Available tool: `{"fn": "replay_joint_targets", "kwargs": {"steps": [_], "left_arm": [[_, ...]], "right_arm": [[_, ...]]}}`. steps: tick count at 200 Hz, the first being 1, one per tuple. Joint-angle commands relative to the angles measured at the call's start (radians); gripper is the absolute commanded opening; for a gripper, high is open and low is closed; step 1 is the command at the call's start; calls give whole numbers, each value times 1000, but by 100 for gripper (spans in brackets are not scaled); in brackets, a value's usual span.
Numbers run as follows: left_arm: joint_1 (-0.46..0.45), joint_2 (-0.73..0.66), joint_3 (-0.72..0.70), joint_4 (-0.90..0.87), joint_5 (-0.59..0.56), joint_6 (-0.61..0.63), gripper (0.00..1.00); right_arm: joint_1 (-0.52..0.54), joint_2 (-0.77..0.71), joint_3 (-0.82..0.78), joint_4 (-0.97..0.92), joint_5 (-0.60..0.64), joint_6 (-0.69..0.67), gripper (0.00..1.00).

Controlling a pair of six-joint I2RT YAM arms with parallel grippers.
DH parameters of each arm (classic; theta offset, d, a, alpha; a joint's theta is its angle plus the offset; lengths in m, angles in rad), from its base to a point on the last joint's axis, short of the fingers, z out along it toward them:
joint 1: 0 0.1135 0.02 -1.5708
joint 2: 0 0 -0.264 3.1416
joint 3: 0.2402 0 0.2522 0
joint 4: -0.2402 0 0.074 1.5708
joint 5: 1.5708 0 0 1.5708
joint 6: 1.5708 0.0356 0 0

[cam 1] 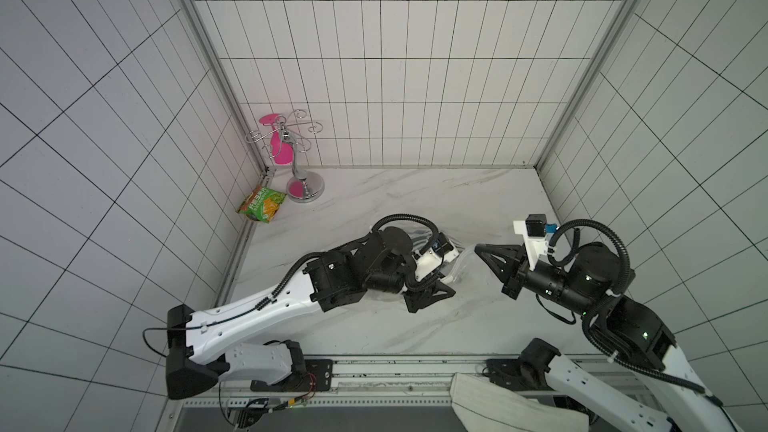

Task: Place the folded towel into the vacuum bag
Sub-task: Close the vacuum bag at the center of the board.

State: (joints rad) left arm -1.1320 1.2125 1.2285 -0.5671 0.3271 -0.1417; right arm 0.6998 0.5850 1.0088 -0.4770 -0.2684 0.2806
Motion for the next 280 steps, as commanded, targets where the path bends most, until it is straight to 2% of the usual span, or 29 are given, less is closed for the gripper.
{"fn": "replay_joint_targets", "kwargs": {"steps": [1,40,75,102,169,200,230,241,266,280], "left_arm": [[-16,-13,-22,65,-83,-78,35],[-20,-38,-54,133,-185,-133,36],[-22,-56,-71,186,-232,-192,36],[-33,-71,-91,225,-245,-239,38],[-55,-102,-120,253,-215,-262,38],[-55,-116,-135,250,-231,-251,34],[-54,-110,-131,267,-246,-258,34],[-55,-96,-126,274,-237,-266,30],[-54,-66,-131,265,-212,-267,13],[-55,-69,-150,256,-222,-249,6]], "right_arm": [[-6,-6,26,106,3,22,0],[-6,-1,18,121,-3,37,0],[-6,-4,13,120,4,37,0],[-6,-5,13,120,8,37,0],[-5,2,15,120,14,32,0],[-6,4,19,120,12,31,0],[-6,8,22,120,11,34,0],[-6,6,22,120,12,35,0],[-6,1,22,123,28,39,0],[-5,-4,24,123,37,40,0]]}}
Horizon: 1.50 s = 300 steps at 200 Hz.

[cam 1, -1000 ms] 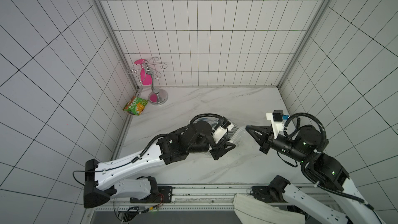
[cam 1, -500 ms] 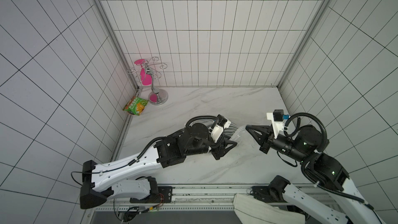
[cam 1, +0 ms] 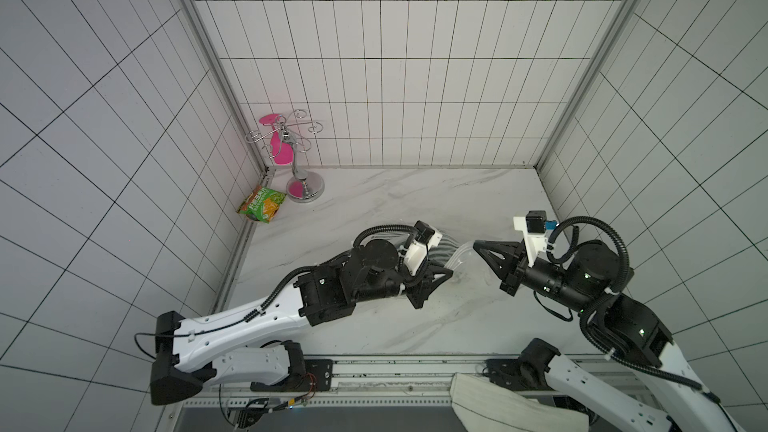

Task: Place the folded towel into the vacuum bag
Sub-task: Close the vacuum bag at the center of the board.

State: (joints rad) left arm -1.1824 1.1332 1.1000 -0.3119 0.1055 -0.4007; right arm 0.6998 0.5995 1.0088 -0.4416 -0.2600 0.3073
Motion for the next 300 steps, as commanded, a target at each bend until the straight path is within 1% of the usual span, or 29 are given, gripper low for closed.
{"fn": "replay_joint_targets", "kwargs": {"steps": [1,18,53,95,131,163,185,205,235,300], "left_arm": [[-4,9,-23,0,-2,11,6],[-4,2,-35,-22,-19,42,0],[-4,11,-8,-98,-14,100,0],[-4,16,-22,-123,8,106,0],[-5,15,-22,-170,-28,144,0],[-12,32,-3,-230,-26,178,0],[-20,57,31,-293,9,203,0],[-21,71,40,-334,89,212,0],[-20,65,11,-331,197,193,0],[-21,71,0,-376,241,182,0]], "right_arm": [[-6,-19,24,87,30,13,0],[-6,-21,25,88,36,16,0],[-5,-36,24,88,66,19,0],[-6,-70,24,86,119,26,0],[-5,-84,26,85,142,34,0],[-5,-95,26,84,159,36,0],[-6,-92,23,84,150,42,0],[-6,-96,19,85,153,44,0],[-5,-102,18,84,166,39,0],[-5,-120,22,81,200,42,0]]}}
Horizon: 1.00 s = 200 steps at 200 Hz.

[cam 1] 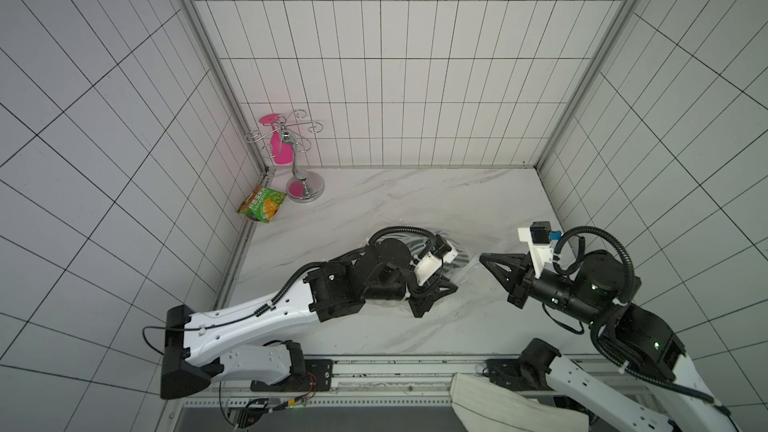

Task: Place the folded towel into the vacuum bag
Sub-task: Close the vacuum bag at the center of the board.

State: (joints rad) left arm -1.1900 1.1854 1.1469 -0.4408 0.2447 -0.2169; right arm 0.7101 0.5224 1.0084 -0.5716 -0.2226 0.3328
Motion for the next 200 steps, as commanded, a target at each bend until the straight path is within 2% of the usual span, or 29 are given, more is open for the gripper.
{"fn": "replay_joint_targets", "kwargs": {"steps": [1,49,100,146,177,200], "left_arm": [[-14,19,-47,-249,104,-2,0],[-13,30,-49,-333,119,13,0],[-13,57,-2,-444,22,112,0],[-13,102,36,-452,92,92,0],[-13,106,77,-341,104,71,21],[-13,106,80,-261,110,54,31]], "right_arm": [[-16,-43,22,210,163,17,0],[-15,-61,22,212,185,23,0],[-16,-64,26,211,178,30,0],[-16,-61,24,208,173,36,0],[-15,-40,-22,262,124,87,0],[-16,-38,-31,279,120,97,0]]}}
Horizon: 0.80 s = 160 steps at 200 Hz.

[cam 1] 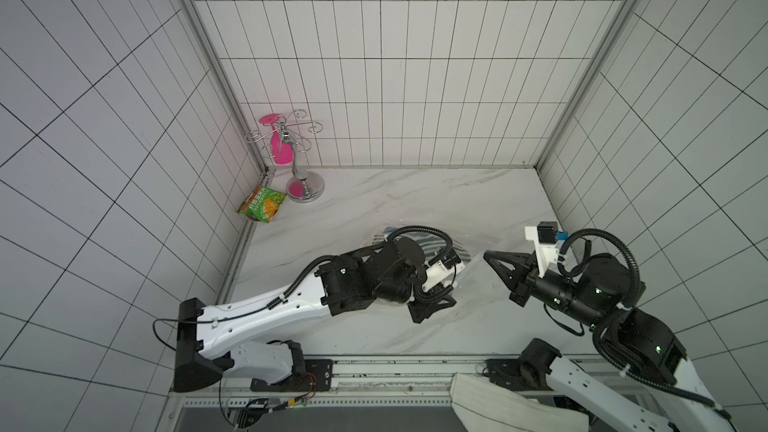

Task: Place the folded towel into the vacuum bag
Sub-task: Close the vacuum bag at the center of the board.

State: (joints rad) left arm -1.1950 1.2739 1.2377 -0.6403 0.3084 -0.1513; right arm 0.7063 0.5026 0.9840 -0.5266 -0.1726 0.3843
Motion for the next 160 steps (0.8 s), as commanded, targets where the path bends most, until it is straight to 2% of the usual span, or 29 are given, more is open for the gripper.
{"fn": "replay_joint_targets", "kwargs": {"steps": [1,34,88,128,144,160], "left_arm": [[-8,18,-11,-59,45,-11,32],[-7,-2,22,-55,-2,-11,42],[7,-128,96,-55,-203,-52,46],[7,-130,129,-33,-326,-61,46],[13,-127,137,-22,-329,-47,44],[16,-112,146,-15,-284,-40,42]], "right_arm": [[-12,-18,-6,234,70,45,0],[-12,-15,0,226,66,41,0],[-13,-3,14,219,72,21,0],[-13,11,19,227,45,30,0],[-12,9,21,226,39,30,0],[-12,11,21,226,38,30,0]]}}
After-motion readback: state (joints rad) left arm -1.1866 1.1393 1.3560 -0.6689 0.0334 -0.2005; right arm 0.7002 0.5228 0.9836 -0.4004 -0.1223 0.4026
